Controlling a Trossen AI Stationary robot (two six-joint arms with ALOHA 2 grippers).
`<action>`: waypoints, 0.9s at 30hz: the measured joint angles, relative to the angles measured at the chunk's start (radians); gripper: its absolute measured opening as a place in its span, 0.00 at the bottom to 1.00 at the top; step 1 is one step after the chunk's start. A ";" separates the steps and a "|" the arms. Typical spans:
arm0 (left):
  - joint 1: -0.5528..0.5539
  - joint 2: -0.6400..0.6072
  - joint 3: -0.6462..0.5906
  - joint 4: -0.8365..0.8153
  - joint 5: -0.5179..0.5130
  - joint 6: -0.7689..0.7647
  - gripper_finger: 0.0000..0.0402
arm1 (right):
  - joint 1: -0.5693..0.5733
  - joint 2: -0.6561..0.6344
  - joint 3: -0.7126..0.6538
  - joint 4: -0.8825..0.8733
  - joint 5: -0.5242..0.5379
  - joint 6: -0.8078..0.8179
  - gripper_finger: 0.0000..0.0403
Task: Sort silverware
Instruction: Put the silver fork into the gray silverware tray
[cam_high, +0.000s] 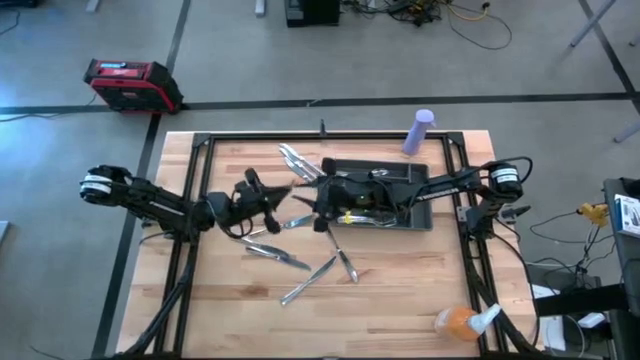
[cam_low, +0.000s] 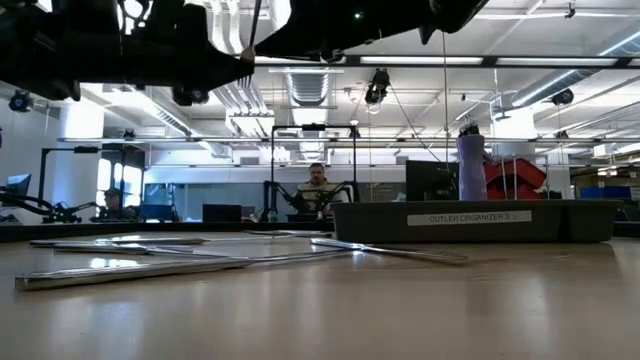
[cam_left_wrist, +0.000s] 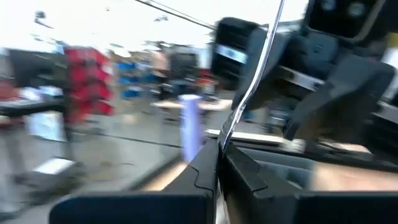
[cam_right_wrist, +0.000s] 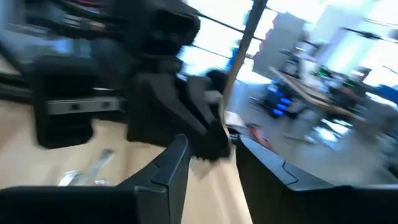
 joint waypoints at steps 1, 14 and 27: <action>0.000 0.002 0.000 0.019 -0.029 0.028 0.00 | 0.000 0.000 0.003 -0.001 0.028 0.011 0.30; 0.000 0.008 0.112 0.000 -0.241 0.403 0.00 | -0.023 0.003 0.074 0.075 0.107 0.152 0.24; 0.000 0.020 0.151 0.002 -0.245 0.467 0.00 | -0.031 0.013 0.104 0.095 0.055 0.202 0.31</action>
